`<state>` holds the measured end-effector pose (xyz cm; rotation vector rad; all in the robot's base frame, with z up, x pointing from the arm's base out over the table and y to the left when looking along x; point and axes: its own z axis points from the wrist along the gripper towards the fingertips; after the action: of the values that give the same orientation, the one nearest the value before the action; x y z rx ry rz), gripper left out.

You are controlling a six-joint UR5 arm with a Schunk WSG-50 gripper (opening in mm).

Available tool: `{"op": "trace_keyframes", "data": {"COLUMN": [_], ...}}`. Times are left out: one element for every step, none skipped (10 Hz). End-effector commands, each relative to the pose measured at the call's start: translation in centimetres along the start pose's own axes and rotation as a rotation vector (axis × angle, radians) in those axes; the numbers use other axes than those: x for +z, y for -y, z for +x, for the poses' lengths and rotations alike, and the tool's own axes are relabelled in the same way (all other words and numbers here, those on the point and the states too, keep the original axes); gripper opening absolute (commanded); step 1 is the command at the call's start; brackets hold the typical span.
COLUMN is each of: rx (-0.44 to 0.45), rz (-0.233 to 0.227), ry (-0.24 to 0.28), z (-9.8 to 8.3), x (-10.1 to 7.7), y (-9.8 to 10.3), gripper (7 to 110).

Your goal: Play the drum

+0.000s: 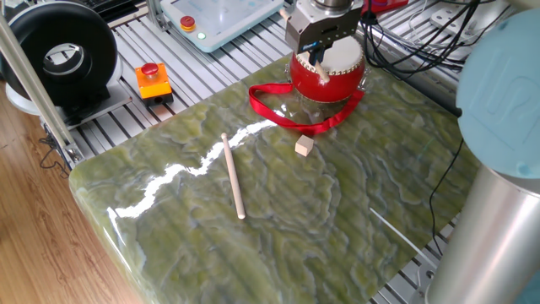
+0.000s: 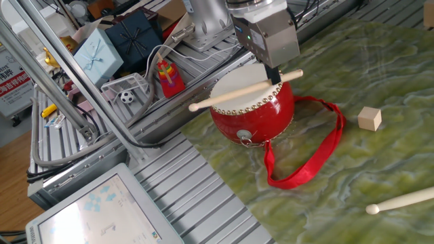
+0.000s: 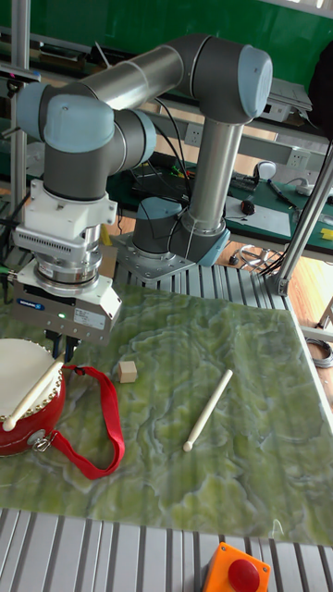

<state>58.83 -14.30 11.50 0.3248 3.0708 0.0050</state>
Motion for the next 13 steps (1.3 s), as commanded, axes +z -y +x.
{"op": "trace_keyframes", "data": {"rx": [0.003, -0.009, -0.014, -0.034, -0.041, -0.045, -0.037, -0.028, -0.016, -0.012, -0.01, -0.01, -0.007], "rz": [-0.004, -0.006, -0.009, 0.014, 0.033, 0.034, 0.032, 0.031, 0.035, 0.033, 0.028, 0.026, 0.02], "ry": [-0.012, -0.011, -0.013, -0.066, -0.117, -0.133, -0.135, -0.132, -0.125, -0.114, -0.113, -0.119, -0.126], "z": [0.3, 0.2, 0.3, 1.6, 2.9, 3.3, 3.3, 3.3, 3.1, 2.8, 2.8, 2.9, 3.1], "x": [-0.1, -0.1, -0.1, -0.1, -0.3, -0.3, -0.3, -0.3, -0.3, -0.3, -0.3, -0.3, -0.3], "y": [0.0, -0.1, -0.1, 0.5, 1.0, 1.0, 0.9, 0.9, 1.0, 0.9, 0.8, 0.7, 0.6], "gripper": [7, 7, 7, 7, 7, 7, 7, 7, 7, 7, 7, 7, 7]}}
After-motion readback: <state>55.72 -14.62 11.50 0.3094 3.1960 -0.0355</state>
